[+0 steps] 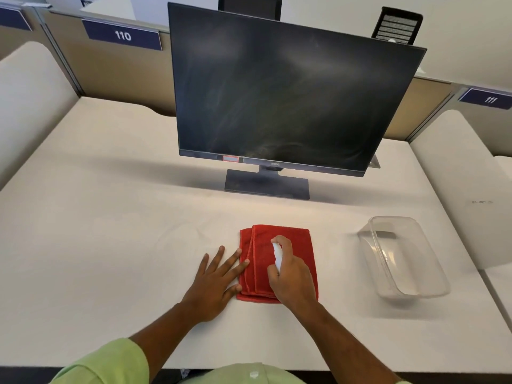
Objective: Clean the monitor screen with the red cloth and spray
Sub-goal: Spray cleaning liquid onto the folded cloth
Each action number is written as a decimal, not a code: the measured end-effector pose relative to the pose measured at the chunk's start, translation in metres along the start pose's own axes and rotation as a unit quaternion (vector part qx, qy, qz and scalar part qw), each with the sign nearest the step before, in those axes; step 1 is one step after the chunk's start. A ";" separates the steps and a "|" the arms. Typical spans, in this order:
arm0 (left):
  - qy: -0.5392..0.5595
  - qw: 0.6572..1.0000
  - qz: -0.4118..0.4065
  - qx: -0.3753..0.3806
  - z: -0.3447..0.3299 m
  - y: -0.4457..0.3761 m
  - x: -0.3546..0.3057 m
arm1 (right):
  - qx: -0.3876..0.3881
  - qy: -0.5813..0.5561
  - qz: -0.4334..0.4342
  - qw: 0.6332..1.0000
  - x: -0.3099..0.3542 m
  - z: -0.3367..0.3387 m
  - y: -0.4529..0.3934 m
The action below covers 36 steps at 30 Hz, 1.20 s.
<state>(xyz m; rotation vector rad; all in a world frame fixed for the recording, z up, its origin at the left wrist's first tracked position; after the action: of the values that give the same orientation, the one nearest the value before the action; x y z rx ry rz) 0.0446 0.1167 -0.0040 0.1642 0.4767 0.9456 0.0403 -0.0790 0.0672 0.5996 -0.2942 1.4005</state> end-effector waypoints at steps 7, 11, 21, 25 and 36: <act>-0.006 1.000 0.001 -0.002 -0.003 0.000 0.001 | -0.033 0.001 0.025 0.999 0.019 0.010 -0.008; -0.002 1.000 0.002 -0.002 -0.003 -0.001 0.001 | -0.016 0.011 0.031 0.999 0.026 0.009 -0.017; 0.006 1.000 -0.003 0.000 0.001 0.001 0.001 | -0.060 0.000 -0.017 0.998 -0.008 0.038 -0.016; 0.004 1.000 -0.001 -0.001 0.000 0.001 0.000 | -0.051 0.014 -0.054 0.997 -0.028 0.049 -0.014; 0.001 1.000 0.001 0.002 0.000 0.001 -0.001 | -0.086 0.023 -0.079 0.993 -0.059 0.064 -0.003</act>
<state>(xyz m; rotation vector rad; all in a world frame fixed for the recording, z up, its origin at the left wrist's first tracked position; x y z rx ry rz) 0.0435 0.1167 -0.0034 0.1666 0.4801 0.9467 0.0429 -0.1640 0.0876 0.4387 -0.3202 1.2212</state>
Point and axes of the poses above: each hand's wrist, its own y-axis away from the middle knuckle, its own z-axis out of the back of the hand, x = y × z, the point moved 7 cm from there along -y, towards the middle knuckle, and after that the axes turned 10 degrees about x, right-handed, at the moved point
